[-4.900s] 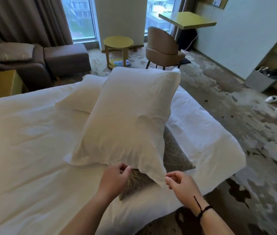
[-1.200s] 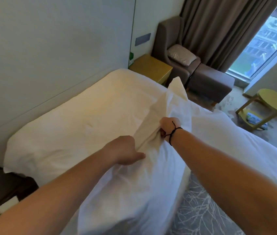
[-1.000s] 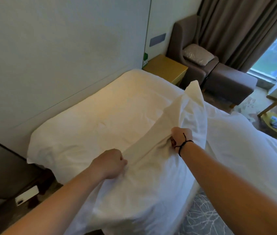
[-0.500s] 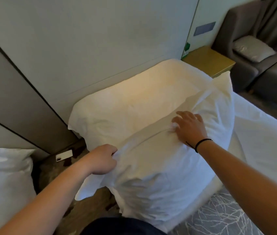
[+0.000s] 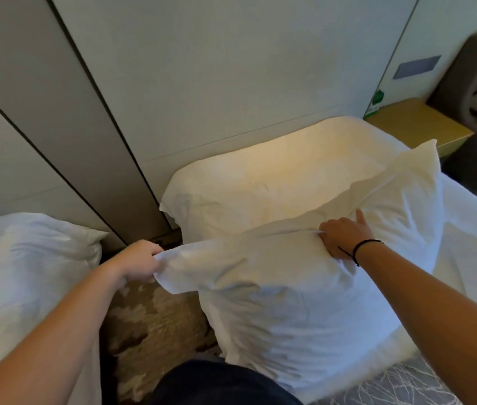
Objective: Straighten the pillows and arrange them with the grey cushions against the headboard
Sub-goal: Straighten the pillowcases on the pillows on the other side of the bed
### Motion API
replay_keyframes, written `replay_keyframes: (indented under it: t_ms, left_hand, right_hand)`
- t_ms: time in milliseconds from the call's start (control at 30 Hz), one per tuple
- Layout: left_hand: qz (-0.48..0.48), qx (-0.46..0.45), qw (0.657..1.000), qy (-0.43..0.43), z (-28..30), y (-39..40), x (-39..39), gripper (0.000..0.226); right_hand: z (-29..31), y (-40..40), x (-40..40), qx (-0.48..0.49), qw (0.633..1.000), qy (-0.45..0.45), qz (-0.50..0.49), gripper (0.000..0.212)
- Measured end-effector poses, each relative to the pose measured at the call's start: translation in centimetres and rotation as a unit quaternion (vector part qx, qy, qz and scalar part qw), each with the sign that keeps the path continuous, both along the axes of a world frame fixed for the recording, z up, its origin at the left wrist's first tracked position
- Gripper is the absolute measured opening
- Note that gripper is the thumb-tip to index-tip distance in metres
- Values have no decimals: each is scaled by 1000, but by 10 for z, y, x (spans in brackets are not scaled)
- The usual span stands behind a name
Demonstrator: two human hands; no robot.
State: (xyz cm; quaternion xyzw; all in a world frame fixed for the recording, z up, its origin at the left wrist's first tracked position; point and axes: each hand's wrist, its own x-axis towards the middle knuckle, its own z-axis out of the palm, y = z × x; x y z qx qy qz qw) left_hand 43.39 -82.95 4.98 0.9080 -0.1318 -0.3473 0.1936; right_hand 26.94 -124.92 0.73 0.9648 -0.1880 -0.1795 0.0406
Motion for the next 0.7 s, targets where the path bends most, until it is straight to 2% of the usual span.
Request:
replay_keyframes:
  t_ms: [100,167,200,267,300,400,467,567,633,700]
  left_hand:
    - [168,-153,973,49,1,-1,-1,20]
    - [187,-143,972,-19,-2,-10,-3,16]
    - [183,-114,974,-72,-4,-15,-6,17]
    - [163,-71,968,-179,-6,-28,-13,32]
    - [137,-64,961,-233,-5,-36,-20,35]
    - [-5,-90,934,-346,2,-75,-47,37]
    - [-111,-91,938,-316,6,-111,-70,52]
    - [-226,-19,954,-196,2,-160,-102,81]
    - [-257,29,957,-135,-2,-183,-116,87]
    - [-250,32,960,-124,-5,-197,-124,83]
  right_hand:
    - [-4,-2,-5,4,1000,-24,-2,30]
    - [-4,-4,-8,12,999,-47,-2,31]
    - [-4,-5,-10,11,998,-60,0,30]
    - [-2,-3,-11,11,997,-74,8,25]
    - [1,-3,-12,7,998,-58,8,22]
    - [6,-1,-16,5,1000,-27,13,16]
    - [11,0,-18,9,1000,10,11,16]
    - [26,-2,-20,55,995,82,6,26]
    - [39,-2,-27,89,984,154,13,29]
    - [54,-4,-35,117,973,195,29,18]
